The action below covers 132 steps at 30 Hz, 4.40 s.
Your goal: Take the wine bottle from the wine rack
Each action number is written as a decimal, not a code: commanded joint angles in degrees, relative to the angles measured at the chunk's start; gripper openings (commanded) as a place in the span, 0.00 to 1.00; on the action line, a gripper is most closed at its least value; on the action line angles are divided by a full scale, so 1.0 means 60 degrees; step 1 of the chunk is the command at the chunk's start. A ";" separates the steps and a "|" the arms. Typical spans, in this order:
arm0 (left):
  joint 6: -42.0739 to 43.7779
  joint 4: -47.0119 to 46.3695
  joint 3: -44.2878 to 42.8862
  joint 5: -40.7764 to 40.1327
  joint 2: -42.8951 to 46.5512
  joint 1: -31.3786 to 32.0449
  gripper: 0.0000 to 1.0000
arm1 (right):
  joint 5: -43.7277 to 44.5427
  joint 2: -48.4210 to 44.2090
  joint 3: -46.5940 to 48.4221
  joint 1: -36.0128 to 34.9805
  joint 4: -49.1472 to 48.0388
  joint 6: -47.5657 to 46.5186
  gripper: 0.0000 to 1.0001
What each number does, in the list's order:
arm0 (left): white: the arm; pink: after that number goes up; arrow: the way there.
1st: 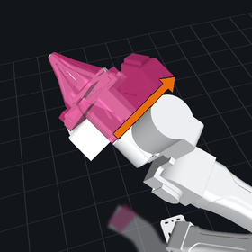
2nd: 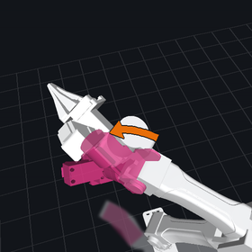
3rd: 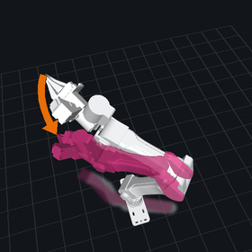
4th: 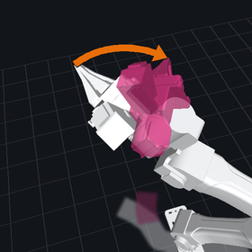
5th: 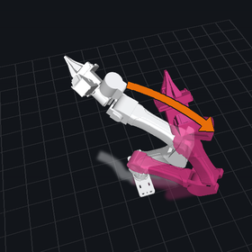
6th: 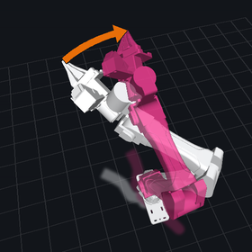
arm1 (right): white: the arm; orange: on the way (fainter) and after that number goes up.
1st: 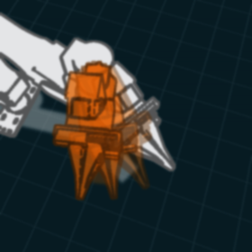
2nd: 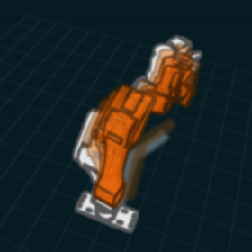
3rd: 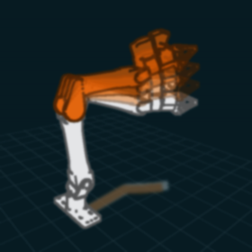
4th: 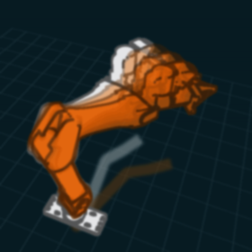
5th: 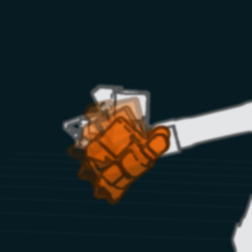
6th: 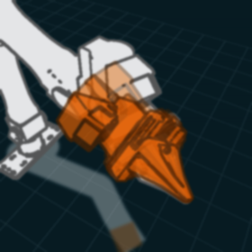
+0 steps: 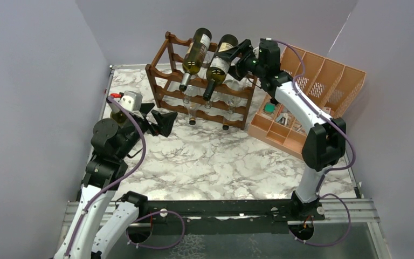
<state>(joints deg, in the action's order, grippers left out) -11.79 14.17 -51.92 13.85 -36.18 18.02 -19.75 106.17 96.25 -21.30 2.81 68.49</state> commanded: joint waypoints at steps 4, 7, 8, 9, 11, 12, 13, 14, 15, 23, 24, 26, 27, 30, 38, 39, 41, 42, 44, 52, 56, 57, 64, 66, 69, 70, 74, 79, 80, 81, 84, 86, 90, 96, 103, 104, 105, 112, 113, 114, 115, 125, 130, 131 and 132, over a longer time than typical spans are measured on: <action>-0.0276 -0.0596 0.0062 0.0189 -0.0142 0.0027 0.99 | -0.0514 -0.1030 -0.0367 0.0104 -0.1998 0.0910 0.72; -0.0130 -0.0799 0.0187 0.0445 -0.0149 0.0029 0.99 | -0.0566 -0.1200 -0.0573 0.0108 -0.2132 0.0985 0.72; 0.0054 -0.0973 0.0304 0.0704 -0.0120 0.0023 0.99 | -0.0606 -0.1289 -0.0688 0.0108 -0.2176 0.1090 0.72; 0.0287 -0.1229 0.0467 0.1009 -0.0094 0.0024 0.99 | -0.0673 -0.1380 -0.0819 0.0120 -0.2265 0.1245 0.71; 0.1068 -0.1959 0.0998 0.1925 0.0020 0.0039 0.99 | -0.0887 -0.1633 -0.1109 0.0129 -0.2427 0.1701 0.71; 0.1491 -0.2475 0.1345 0.2435 0.0132 0.0057 0.99 | -0.1016 -0.1755 -0.1264 0.0134 -0.2531 0.1888 0.71; 0.1946 -0.3014 0.1758 0.2877 0.0251 0.0095 0.99 | -0.1155 -0.1865 -0.1419 0.0137 -0.2652 0.2058 0.71; 0.2428 -0.3663 0.2139 0.3306 0.0359 0.0143 0.99 | -0.1302 -0.1967 -0.1564 0.0144 -0.2759 0.2244 0.71; 0.2931 -0.4235 0.2522 0.3600 0.0460 0.0197 0.99 | -0.1430 -0.2075 -0.1693 0.0132 -0.2785 0.2394 0.71; 0.5568 -0.6104 0.2247 0.4332 -0.1051 0.0703 0.94 | -0.2377 -0.3119 -0.2518 0.0137 -0.1908 0.2898 0.71; 0.5657 -0.6487 0.2175 0.4449 -0.1272 0.0840 0.92 | -0.2458 -0.3263 -0.2621 0.0137 -0.1838 0.2904 0.71; 0.5949 -0.7209 0.2044 0.4296 -0.1672 0.1313 0.92 | -0.2555 -0.3563 -0.2769 0.0137 -0.1602 0.2881 0.71; 0.6235 -0.7399 0.1928 0.4179 -0.1853 0.1564 0.92 | -0.2610 -0.3719 -0.2845 0.0137 -0.1525 0.2856 0.71; 0.7329 -0.7532 0.1454 0.3939 -0.2431 0.2423 0.91 | -0.2812 -0.4139 -0.3082 0.0147 -0.1349 0.2976 0.71; 0.9352 -0.8162 0.0590 0.2897 -0.3570 0.4413 0.87 | -0.3011 -0.5047 -0.3533 0.0137 -0.0920 0.3187 0.71; 0.9532 -0.8233 0.0521 0.2834 -0.3642 0.4603 0.86 | -0.2975 -0.5137 -0.3566 0.0137 -0.0858 0.3180 0.71; 0.9822 -0.8265 0.0376 0.2780 -0.3768 0.4967 0.83 | -0.2970 -0.5265 -0.3608 0.0137 -0.0734 0.3202 0.71; 0.9966 -0.8266 0.0328 0.2776 -0.3815 0.5121 0.82 | -0.2985 -0.5303 -0.3638 0.0139 -0.0688 0.3224 0.71; 1.0269 -0.8266 0.0255 0.2702 -0.3876 0.5426 0.80 | -0.3063 -0.5362 -0.3742 0.0137 -0.0690 0.3349 0.71; 1.1160 -0.8270 0.0040 0.2360 -0.4035 0.6019 0.67 | -0.3346 -0.5578 -0.4100 0.0139 -0.0921 0.3687 0.71; 1.1365 -0.8266 -0.0011 0.2384 -0.4131 0.6078 0.64 | -0.3638 -0.5622 -0.4259 0.0144 -0.1150 0.3975 0.71; 1.1358 -0.8266 -0.0017 0.2351 -0.4155 0.6078 0.62 | -0.3694 -0.5657 -0.4294 0.0145 -0.1218 0.4066 0.71; 1.1514 -0.8264 -0.0058 0.2246 -0.4358 0.6090 0.57 | -0.4035 -0.5860 -0.4529 0.0137 -0.1462 0.4430 0.71; 1.1517 -0.8259 -0.0084 0.2244 -0.4408 0.6093 0.56 | -0.4088 -0.5949 -0.4613 0.0137 -0.1512 0.4506 0.71; 1.1506 -0.8266 -0.0148 0.2237 -0.4456 0.6132 0.54 | -0.4093 -0.6055 -0.4641 0.0137 -0.1476 0.4516 0.71; 1.1513 -0.8266 -0.0181 0.2250 -0.4477 0.6168 0.53 | -0.4095 -0.6076 -0.4655 0.0139 -0.1488 0.4522 0.71; 1.1477 -0.8266 -0.0311 0.2196 -0.4481 0.6344 0.44 | -0.4101 -0.6122 -0.4713 0.0137 -0.1490 0.4523 0.71; 1.0996 -0.8273 -0.0441 0.2053 -0.4322 0.6504 0.25 | -0.4010 -0.6229 -0.4987 0.0137 -0.1526 0.4508 0.76; 1.0878 -0.8263 -0.0456 0.2039 -0.4270 0.6527 0.21 | -0.3992 -0.6250 -0.5052 0.0141 -0.1567 0.4497 0.80; 1.0720 -0.8265 -0.0470 0.2008 -0.4214 0.6545 0.18 | -0.3969 -0.6272 -0.5098 0.0145 -0.1592 0.4463 0.84; 1.0248 -0.8265 -0.0525 0.1765 -0.4070 0.6576 0.03 | -0.3852 -0.6350 -0.5210 0.0139 -0.1614 0.4229 0.99; 0.9849 -0.8280 -0.0628 0.1476 -0.3991 0.6584 0.01 | -0.3743 -0.6389 -0.5191 0.0137 -0.1371 0.3831 1.00; 0.8729 -0.8280 -0.1012 0.0455 -0.3857 0.6618 0.00 | -0.3613 -0.6544 -0.5130 0.0139 -0.0598 0.2689 1.00; 0.7004 -0.8255 -0.1357 -0.1460 -0.3367 0.6621 0.00 | -0.3467 -0.6865 -0.4999 0.0137 0.0735 -0.0109 1.00; 0.6256 -0.7931 -0.1157 -0.2907 -0.2481 0.6621 0.00 | -0.3084 -0.7603 -0.6124 0.0137 0.0740 -0.0377 1.00; 0.6314 -0.7916 -0.1124 -0.2826 -0.2425 0.6621 0.00 | -0.3151 -0.7615 -0.6357 0.0137 0.0487 -0.0061 1.00; 0.6380 -0.7914 -0.1129 -0.2733 -0.2396 0.6621 0.00 | -0.3234 -0.7611 -0.6547 0.0137 0.0263 0.0277 1.00; 0.5949 -0.7149 -0.1449 -0.3731 -0.2320 0.6622 0.00 | -0.3373 -0.7148 -0.5936 0.0137 0.0567 -0.0388 1.00; 0.5715 -0.6930 -0.1420 -0.4300 -0.2215 0.6621 0.00 | -0.3172 -0.7144 -0.5637 0.0137 0.1080 -0.1002 1.00; 0.5521 -0.6705 -0.1327 -0.4919 -0.2093 0.6626 0.00 | -0.2942 -0.7148 -0.5395 0.0139 0.1602 -0.1571 1.00; 0.5394 -0.6377 -0.1216 -0.5430 -0.1978 0.6621 0.00 | -0.2640 -0.7192 -0.5176 0.0137 0.2076 -0.2065 0.99; 0.3468 -0.2190 -0.0665 -0.9160 -0.1511 0.6606 0.00 | 0.0155 -0.8177 -0.4791 0.0137 0.4172 -0.4722 1.00; 0.2875 -0.1765 0.0295 -1.0664 -0.1282 0.6447 0.00 | 0.0244 -0.8238 -0.4857 0.0139 0.4220 -0.4852 1.00; 0.2843 -0.1790 0.0585 -1.0850 -0.1204 0.6310 0.00 | 0.0197 -0.8233 -0.4863 0.0137 0.4207 -0.4865 0.99; 0.2875 -0.1945 0.0930 -1.0910 -0.1088 0.6096 0.00 | 0.0163 -0.8221 -0.4877 0.0137 0.4196 -0.4880 1.00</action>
<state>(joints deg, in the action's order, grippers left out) 8.60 3.33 -50.39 -42.30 -45.58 57.21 -21.19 57.21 66.39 -20.29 26.33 41.93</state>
